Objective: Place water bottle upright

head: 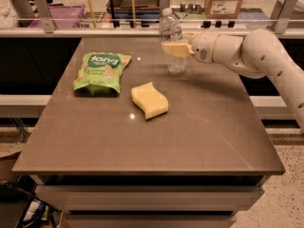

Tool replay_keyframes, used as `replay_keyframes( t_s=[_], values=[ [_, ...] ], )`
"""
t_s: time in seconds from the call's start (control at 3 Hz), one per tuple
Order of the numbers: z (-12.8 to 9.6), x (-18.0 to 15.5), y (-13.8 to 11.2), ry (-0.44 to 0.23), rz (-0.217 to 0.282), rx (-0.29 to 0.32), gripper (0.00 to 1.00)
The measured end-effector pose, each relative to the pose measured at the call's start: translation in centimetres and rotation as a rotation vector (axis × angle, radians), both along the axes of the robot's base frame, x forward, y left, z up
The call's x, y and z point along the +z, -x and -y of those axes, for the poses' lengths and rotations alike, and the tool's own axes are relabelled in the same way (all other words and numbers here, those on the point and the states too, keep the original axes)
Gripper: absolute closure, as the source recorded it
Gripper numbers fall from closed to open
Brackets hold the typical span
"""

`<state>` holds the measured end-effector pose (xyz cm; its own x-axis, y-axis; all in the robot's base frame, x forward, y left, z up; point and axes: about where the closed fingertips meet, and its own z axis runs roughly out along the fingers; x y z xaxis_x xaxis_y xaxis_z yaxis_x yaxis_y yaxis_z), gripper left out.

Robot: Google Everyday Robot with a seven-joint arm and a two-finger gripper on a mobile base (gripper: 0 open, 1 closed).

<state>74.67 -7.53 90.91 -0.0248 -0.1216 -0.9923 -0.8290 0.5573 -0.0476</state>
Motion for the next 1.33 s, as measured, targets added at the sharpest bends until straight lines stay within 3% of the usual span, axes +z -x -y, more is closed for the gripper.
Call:
replay_keyframes(
  t_s=[0.67, 1.33],
  values=[
    [0.24, -1.58, -0.23, -0.02, -0.023, -0.004, 1.0],
    [0.24, -1.06, -0.23, -0.02, -0.023, -0.004, 1.0]
  ],
)
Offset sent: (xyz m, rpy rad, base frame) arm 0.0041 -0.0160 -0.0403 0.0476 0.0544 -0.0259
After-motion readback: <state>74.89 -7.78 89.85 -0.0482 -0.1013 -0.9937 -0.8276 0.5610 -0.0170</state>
